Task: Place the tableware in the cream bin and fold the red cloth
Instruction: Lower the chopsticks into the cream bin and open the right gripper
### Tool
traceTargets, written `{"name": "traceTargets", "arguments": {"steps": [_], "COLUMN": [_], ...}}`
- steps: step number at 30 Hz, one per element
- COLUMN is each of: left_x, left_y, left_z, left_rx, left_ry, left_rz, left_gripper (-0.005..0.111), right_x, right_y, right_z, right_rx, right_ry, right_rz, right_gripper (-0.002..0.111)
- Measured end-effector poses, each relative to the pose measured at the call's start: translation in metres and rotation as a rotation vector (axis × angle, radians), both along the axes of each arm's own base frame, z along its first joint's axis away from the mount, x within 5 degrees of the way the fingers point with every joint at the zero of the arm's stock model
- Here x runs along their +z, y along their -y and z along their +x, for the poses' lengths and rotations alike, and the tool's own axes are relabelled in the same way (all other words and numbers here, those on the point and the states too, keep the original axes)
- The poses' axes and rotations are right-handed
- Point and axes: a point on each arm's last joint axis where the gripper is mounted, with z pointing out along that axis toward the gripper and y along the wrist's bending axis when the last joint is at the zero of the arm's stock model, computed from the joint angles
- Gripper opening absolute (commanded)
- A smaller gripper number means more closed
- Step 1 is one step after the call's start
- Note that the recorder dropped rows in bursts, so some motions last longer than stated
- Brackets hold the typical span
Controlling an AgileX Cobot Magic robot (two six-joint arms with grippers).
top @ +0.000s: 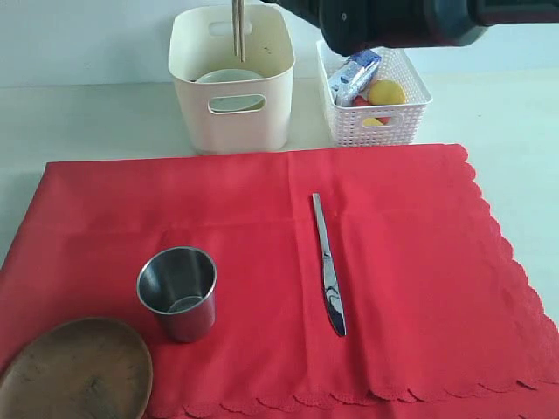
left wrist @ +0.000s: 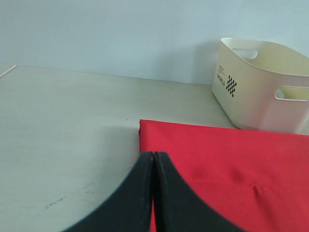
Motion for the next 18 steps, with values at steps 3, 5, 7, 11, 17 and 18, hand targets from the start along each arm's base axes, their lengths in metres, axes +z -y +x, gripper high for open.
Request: {"name": "traceTargets", "arguments": {"steps": [3, 5, 7, 11, 17, 18], "left_x": [0.0, 0.0, 0.0, 0.0, 0.0, 0.0], "left_y": [0.0, 0.0, 0.0, 0.0, 0.0, 0.0], "left_z": [0.0, 0.0, 0.0, 0.0, 0.0, 0.0], "left_rx": [0.0, 0.0, 0.0, 0.0, 0.0, 0.0], "left_ry": [0.0, 0.0, 0.0, 0.0, 0.0, 0.0], "left_rz": [0.0, 0.0, 0.0, 0.0, 0.0, 0.0], "left_gripper": [0.003, 0.003, 0.003, 0.003, 0.003, 0.003], "right_x": [-0.007, -0.013, -0.018, -0.026, -0.044, -0.046], "right_y": [-0.001, -0.002, -0.003, -0.004, -0.005, -0.005], "right_z": [0.003, 0.004, 0.005, 0.007, 0.011, 0.012], "right_rx": [-0.004, -0.004, -0.005, -0.007, -0.021, -0.029], "right_ry": [0.002, -0.006, -0.013, -0.008, -0.037, -0.045], "right_rz": [0.033, 0.04, 0.043, 0.046, 0.052, 0.056], "right_gripper": [0.0, 0.0, 0.0, 0.0, 0.0, 0.0]}}
